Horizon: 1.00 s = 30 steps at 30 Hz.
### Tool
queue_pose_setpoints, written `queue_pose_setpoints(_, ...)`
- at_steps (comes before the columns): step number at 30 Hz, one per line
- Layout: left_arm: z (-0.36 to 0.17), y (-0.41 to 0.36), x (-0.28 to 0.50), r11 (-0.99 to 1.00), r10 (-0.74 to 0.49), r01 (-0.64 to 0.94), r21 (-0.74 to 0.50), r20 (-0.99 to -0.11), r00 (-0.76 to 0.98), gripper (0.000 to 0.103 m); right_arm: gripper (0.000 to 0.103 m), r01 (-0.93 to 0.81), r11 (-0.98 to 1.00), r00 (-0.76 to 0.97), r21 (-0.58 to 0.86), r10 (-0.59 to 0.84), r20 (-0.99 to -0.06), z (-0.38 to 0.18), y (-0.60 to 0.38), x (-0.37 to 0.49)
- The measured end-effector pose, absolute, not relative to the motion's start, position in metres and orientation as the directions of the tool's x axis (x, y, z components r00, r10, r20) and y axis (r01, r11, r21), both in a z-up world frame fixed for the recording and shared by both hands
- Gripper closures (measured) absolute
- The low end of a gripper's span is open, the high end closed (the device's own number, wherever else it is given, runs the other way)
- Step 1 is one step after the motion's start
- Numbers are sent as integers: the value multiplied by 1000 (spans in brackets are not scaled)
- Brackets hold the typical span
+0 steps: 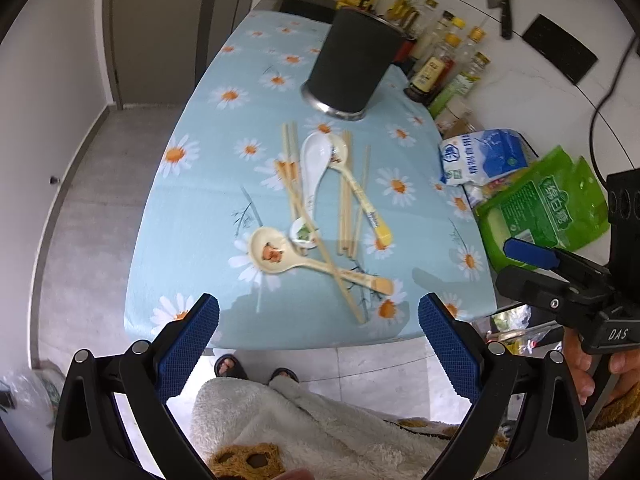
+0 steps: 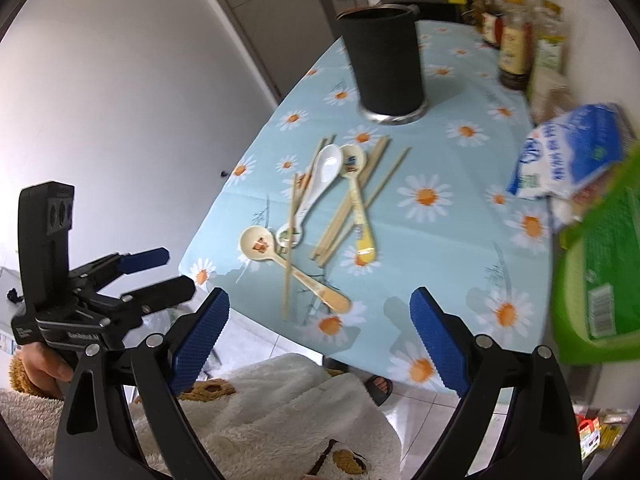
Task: Organize utensils
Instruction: 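Lower the right tool onto a single wooden chopstick and close it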
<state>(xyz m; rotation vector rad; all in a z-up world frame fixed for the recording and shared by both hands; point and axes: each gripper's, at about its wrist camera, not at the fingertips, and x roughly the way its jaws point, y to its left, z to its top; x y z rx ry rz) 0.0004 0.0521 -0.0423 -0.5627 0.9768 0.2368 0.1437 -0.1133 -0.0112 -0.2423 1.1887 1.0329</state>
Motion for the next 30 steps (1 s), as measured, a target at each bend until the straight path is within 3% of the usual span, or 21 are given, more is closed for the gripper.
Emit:
queue_pose_setpoints(2, -50, 60, -3, 817, -73, -447, -365, -833, 548, 7, 26, -771, 536, -26, 344, 513, -858, -18, -97, 146)
queue_pose_setpoints(4, -56, 68, -7, 803, -86, -454, -387, -828, 554, 7, 27, -780, 521, -63, 348, 488, -871, -26, -79, 147)
queue_pose_setpoints(10, -73, 84, -15, 780, -123, -457, -428, -820, 559, 7, 43, -802, 479, -164, 356, 397, -903, -54, -27, 156)
queue_pose_setpoints(21, -93, 104, -18, 763, -200, -423, -489, -800, 565, 7, 80, -827, 475, -271, 300, 131, -954, -117, 38, 168)
queue_pose_setpoints(26, -97, 110, -18, 756, -231, -404, -515, -788, 571, 7, 85, -835, 475, -287, 277, 53, -956, -128, 50, 169)
queue_pose_setpoints(30, -99, 116, -15, 757, -253, -385, -528, -780, 571, 7, 97, -831, 484, -305, 275, 18, -952, -134, 59, 170)
